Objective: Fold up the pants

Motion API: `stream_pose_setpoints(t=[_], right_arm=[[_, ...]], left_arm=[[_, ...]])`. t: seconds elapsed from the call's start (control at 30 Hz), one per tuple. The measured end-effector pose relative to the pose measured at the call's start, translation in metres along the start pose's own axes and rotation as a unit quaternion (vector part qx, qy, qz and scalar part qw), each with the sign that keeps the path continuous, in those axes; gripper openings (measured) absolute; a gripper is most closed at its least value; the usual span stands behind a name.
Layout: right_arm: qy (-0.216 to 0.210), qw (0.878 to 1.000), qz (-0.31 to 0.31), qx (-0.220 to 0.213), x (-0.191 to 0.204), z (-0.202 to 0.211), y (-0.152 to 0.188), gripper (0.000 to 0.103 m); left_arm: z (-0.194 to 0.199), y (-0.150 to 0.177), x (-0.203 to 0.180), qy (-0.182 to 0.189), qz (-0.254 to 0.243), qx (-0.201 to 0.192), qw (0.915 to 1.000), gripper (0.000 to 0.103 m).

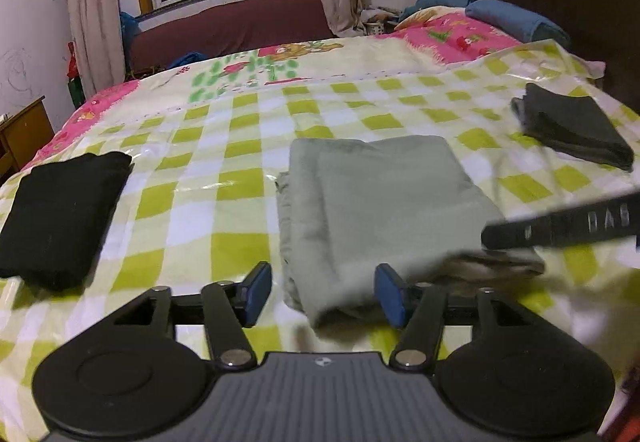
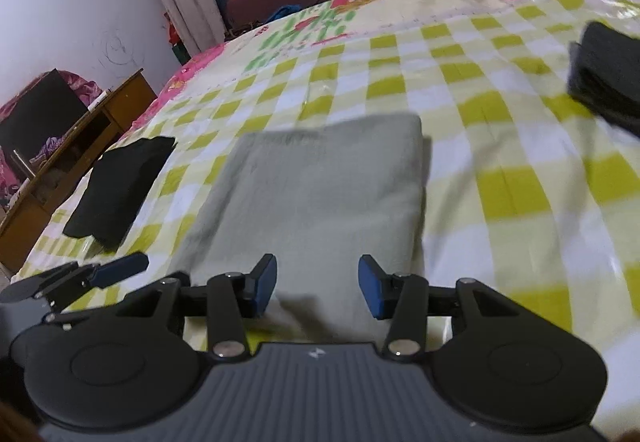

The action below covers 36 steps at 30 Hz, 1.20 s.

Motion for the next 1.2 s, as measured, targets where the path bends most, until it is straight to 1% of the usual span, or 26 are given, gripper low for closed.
stream_pose_setpoints(t=[0.07, 0.13, 0.23, 0.4, 0.47, 0.73, 0.93, 1.2], right_arm=[[0.0, 1.0, -0.003, 0.005, 0.001, 0.006, 0.014, 0.047], [0.002, 1.0, -0.001, 0.009, 0.005, 0.012, 0.026, 0.047], [0.002, 1.0, 0.002, 0.018, 0.011, 0.017, 0.038, 0.047], [0.001, 1.0, 0.021, 0.02, 0.024, 0.021, 0.048, 0.048], [0.002, 0.999, 0.025, 0.02, 0.027, 0.021, 0.051, 0.048], [0.013, 0.999, 0.019, 0.029, 0.023, 0.017, 0.058, 0.048], [0.015, 0.999, 0.017, 0.035, 0.02, 0.013, 0.062, 0.048], [0.016, 0.999, 0.016, 0.039, 0.019, 0.011, 0.064, 0.048]], left_arm=[[0.005, 0.007, -0.004, 0.002, 0.006, 0.001, 1.0, 0.084], [0.009, 0.014, -0.006, 0.002, 0.012, 0.004, 0.9999, 0.085], [0.015, 0.021, -0.008, 0.0, 0.023, 0.004, 0.9997, 0.093], [0.022, 0.029, -0.007, -0.014, 0.034, -0.001, 0.9993, 0.099], [0.021, 0.03, -0.005, -0.023, 0.041, 0.004, 0.9989, 0.103], [0.018, 0.035, -0.003, -0.045, 0.045, 0.004, 0.9979, 0.103], [0.015, 0.038, -0.001, -0.042, 0.061, 0.009, 0.9972, 0.103], [0.012, 0.039, -0.002, -0.048, 0.064, 0.016, 0.9966, 0.103]])
Point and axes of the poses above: each gripper's, at about its wrist camera, not at the fingertips, and z roughly against the way its jaws point, x to its left, y to its underside, the point moved 3 cm from there along -z, roughly the way its jaws point, and after that the axes turned 2 degrees about y, right-handed, at the moved point
